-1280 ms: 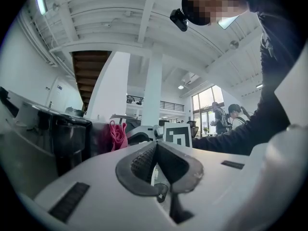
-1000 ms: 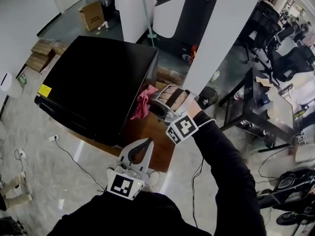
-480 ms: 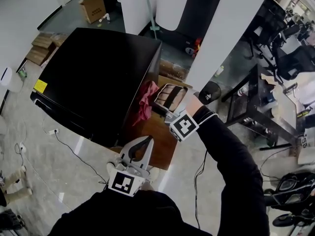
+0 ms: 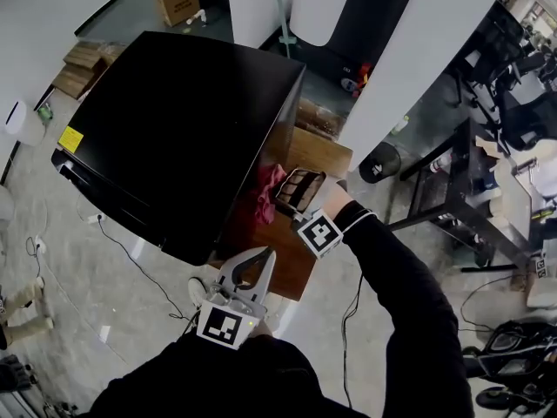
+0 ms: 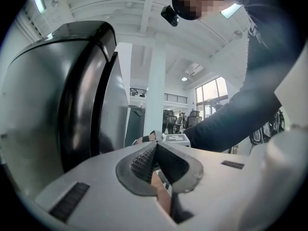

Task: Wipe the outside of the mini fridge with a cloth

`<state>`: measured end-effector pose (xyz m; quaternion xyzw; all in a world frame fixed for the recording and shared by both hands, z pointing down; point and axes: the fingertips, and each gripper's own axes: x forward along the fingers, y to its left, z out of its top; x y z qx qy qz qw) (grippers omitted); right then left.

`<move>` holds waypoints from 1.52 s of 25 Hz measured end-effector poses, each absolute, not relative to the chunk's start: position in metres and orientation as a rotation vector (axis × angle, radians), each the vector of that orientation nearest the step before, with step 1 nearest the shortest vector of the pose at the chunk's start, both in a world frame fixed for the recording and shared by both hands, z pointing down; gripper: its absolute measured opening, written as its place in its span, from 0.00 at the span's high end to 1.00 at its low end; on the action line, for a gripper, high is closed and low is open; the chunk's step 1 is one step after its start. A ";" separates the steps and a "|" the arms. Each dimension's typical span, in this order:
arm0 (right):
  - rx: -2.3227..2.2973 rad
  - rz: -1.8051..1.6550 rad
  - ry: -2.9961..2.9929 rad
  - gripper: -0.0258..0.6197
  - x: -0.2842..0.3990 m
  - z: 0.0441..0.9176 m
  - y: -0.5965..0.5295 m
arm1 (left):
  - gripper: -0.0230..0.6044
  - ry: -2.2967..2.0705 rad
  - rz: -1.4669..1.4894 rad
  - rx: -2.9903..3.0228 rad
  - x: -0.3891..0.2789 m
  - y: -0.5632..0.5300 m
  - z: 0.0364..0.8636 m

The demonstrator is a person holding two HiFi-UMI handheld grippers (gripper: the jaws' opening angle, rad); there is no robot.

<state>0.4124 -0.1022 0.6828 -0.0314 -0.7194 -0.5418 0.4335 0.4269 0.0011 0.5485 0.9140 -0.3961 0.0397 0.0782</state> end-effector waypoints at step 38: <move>0.770 -0.826 -2.110 0.86 0.447 0.544 -0.167 | 0.96 -1.157 0.100 2.780 0.438 0.009 0.513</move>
